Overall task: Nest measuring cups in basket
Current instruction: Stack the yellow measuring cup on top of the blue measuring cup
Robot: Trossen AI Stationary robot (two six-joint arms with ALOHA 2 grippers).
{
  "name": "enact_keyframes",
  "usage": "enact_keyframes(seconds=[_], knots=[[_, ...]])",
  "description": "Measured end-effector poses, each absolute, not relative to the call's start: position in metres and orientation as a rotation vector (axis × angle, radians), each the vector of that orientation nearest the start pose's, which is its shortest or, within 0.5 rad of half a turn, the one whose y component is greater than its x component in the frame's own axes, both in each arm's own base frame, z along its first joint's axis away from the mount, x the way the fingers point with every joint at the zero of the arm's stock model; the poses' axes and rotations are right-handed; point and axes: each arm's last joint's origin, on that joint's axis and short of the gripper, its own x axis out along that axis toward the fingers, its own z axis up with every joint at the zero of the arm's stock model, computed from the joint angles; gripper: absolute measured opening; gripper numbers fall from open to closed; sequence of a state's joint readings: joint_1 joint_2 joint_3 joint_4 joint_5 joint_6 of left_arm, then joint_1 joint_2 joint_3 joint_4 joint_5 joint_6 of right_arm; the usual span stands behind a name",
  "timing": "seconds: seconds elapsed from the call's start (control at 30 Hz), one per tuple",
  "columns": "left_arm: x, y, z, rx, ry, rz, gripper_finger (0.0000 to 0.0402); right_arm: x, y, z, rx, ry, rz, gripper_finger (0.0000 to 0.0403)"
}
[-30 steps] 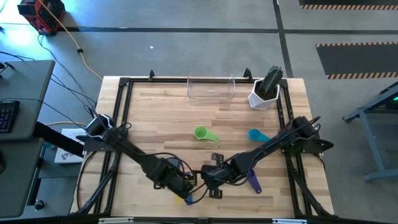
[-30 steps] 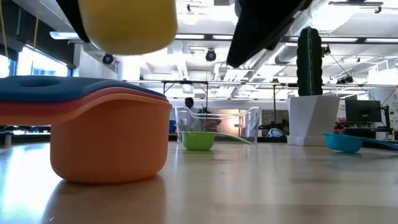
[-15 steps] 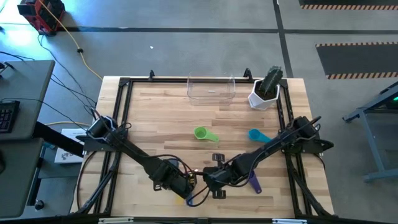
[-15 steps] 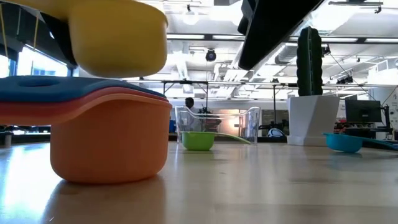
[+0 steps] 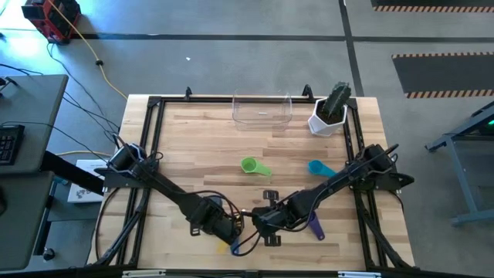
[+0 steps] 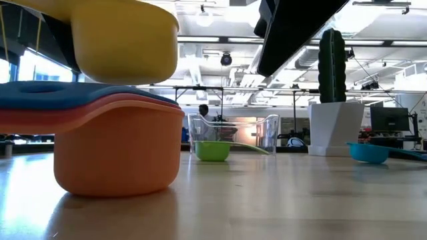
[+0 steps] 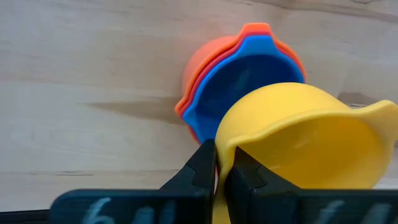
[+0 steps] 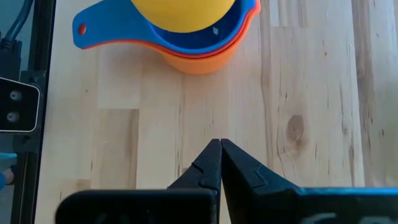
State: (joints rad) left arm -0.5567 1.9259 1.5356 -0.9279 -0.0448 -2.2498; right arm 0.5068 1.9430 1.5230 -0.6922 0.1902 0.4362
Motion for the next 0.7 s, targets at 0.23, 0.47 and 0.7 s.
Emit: enact_keyframes(seconds=[0.23, 0.47, 0.7], knots=[[0.3279, -0.2024, 0.2196, -1.483, 1.050, 1.071, 0.0008, 0.3577, 0.1926, 0.2178, 0.010, 1.085, 0.050, 0.0000], [0.3279, -0.2024, 0.2194, -1.464, 1.060, 1.055, 0.0043, 0.3573, 0.1930, 0.2177, 0.008, 1.086, 0.051, 0.0000], [0.3286, -0.2013, 0.2194, -1.481, 1.051, 1.069, 0.0073, 0.3551, 0.1968, 0.2177, -0.014, 1.083, 0.057, 0.0000]])
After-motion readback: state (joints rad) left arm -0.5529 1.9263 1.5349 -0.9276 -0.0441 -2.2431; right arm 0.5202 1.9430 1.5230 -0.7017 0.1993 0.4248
